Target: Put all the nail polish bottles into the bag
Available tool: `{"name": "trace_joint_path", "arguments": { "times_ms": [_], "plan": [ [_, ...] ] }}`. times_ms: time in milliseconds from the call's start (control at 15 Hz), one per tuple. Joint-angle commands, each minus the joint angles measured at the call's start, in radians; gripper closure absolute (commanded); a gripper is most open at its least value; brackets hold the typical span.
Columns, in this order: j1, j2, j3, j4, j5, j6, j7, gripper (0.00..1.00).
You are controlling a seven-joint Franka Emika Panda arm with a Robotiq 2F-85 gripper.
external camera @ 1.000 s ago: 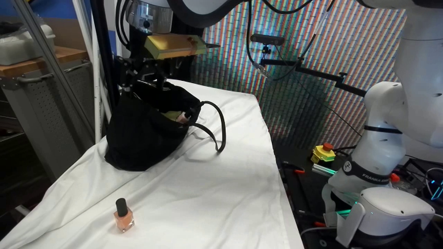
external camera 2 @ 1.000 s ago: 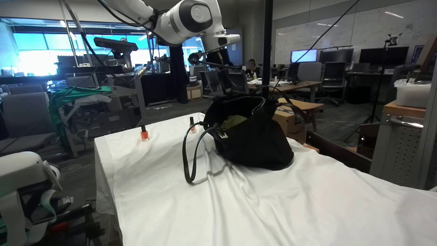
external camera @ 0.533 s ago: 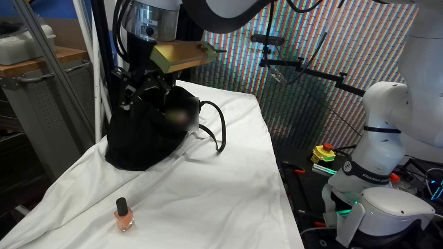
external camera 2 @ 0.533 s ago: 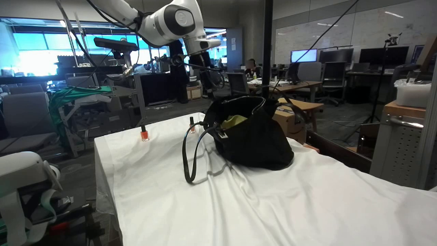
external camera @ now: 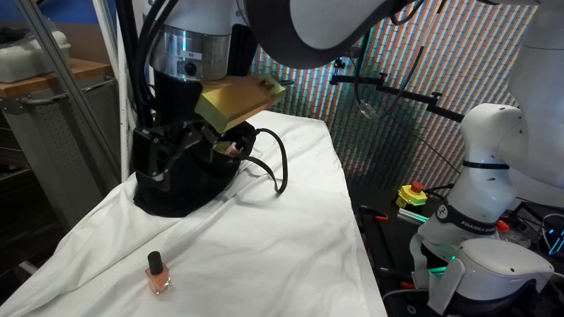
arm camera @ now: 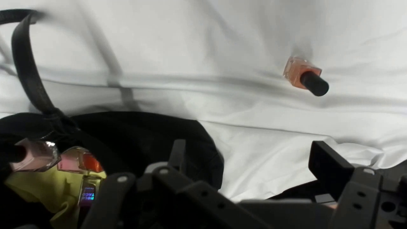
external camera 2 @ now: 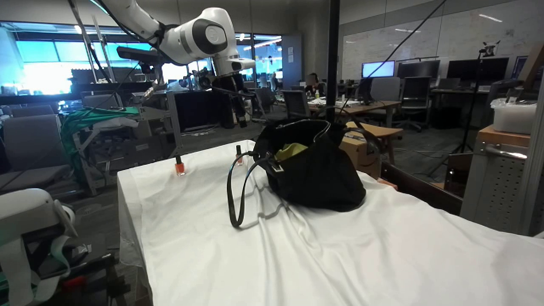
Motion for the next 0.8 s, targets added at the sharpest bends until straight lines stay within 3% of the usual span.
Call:
{"name": "trace_joint_path", "arguments": {
  "times_ms": [0, 733],
  "plan": [
    [0.025, 0.018, 0.016, 0.015, -0.006, -0.006, 0.034, 0.00],
    [0.084, 0.113, 0.033, 0.063, 0.002, -0.022, 0.072, 0.00]
  ]
}}
